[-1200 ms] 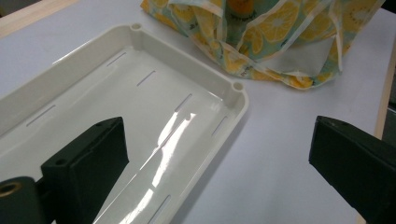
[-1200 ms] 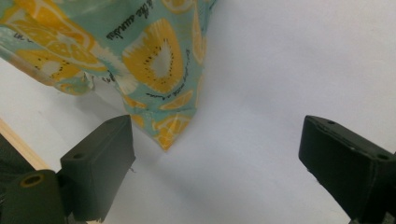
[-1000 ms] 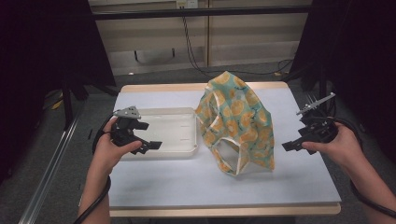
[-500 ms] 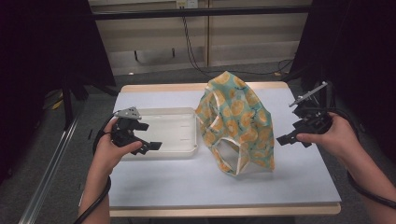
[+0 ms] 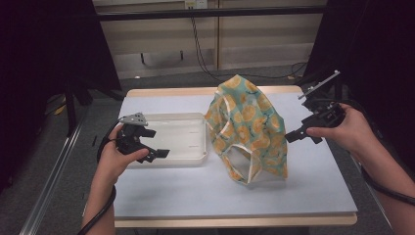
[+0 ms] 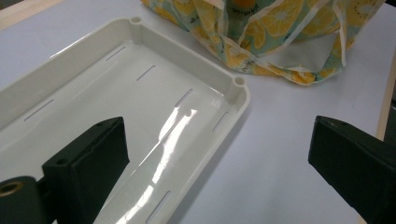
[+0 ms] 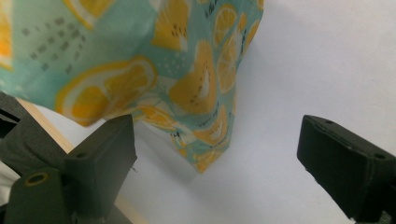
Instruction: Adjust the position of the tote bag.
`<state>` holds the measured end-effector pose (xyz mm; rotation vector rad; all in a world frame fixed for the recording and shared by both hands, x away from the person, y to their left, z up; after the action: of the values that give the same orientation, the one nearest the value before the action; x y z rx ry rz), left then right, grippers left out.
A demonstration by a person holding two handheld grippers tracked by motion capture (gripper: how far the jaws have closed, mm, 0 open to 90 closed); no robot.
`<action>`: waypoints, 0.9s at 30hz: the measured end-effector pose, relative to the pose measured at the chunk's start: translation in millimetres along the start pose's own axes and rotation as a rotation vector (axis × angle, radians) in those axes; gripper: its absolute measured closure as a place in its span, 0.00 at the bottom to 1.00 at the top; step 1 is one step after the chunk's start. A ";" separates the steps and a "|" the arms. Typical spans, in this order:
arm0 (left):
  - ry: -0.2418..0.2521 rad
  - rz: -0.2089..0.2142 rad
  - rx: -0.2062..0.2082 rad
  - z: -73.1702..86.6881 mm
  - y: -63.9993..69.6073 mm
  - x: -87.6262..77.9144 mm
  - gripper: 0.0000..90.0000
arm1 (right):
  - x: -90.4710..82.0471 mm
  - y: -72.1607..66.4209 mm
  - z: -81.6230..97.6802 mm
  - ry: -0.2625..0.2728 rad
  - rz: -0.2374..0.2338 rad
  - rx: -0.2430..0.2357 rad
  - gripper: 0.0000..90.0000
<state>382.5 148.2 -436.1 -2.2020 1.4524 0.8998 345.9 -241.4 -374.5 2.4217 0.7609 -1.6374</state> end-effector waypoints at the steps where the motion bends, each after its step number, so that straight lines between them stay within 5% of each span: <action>1: -0.001 -0.001 -0.002 0.2 -0.3 -0.2 0.05 | -1.3 -1.1 -2.4 0.001 0.001 -0.005 0.13; 10: 0.001 0.002 -0.002 0.6 0.4 -0.4 0.05 | -7.3 -10.5 -12.0 -0.020 -0.005 -0.013 0.13; 20: 0.000 -0.007 0.003 0.6 0.3 -2.8 0.05 | -8.9 -10.1 0.3 -0.053 -0.005 -0.011 0.11; 27: -0.001 -0.014 0.005 1.0 -0.4 -2.6 0.05 | -17.6 -14.3 -3.2 -0.027 -0.016 -0.017 0.11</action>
<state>381.7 150.7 -435.2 -2.2056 1.4349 0.8919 336.9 -233.7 -354.8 2.3825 0.7885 -1.6589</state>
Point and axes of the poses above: each handheld gripper's, and its own axes: x roughly forward along the jaws, z roughly out of its underside, y roughly to its right, the point moved 10 cm from there along x, roughly forward along the jaws, and after that the axes turned 7 degrees about x, right-handed, at the moved point
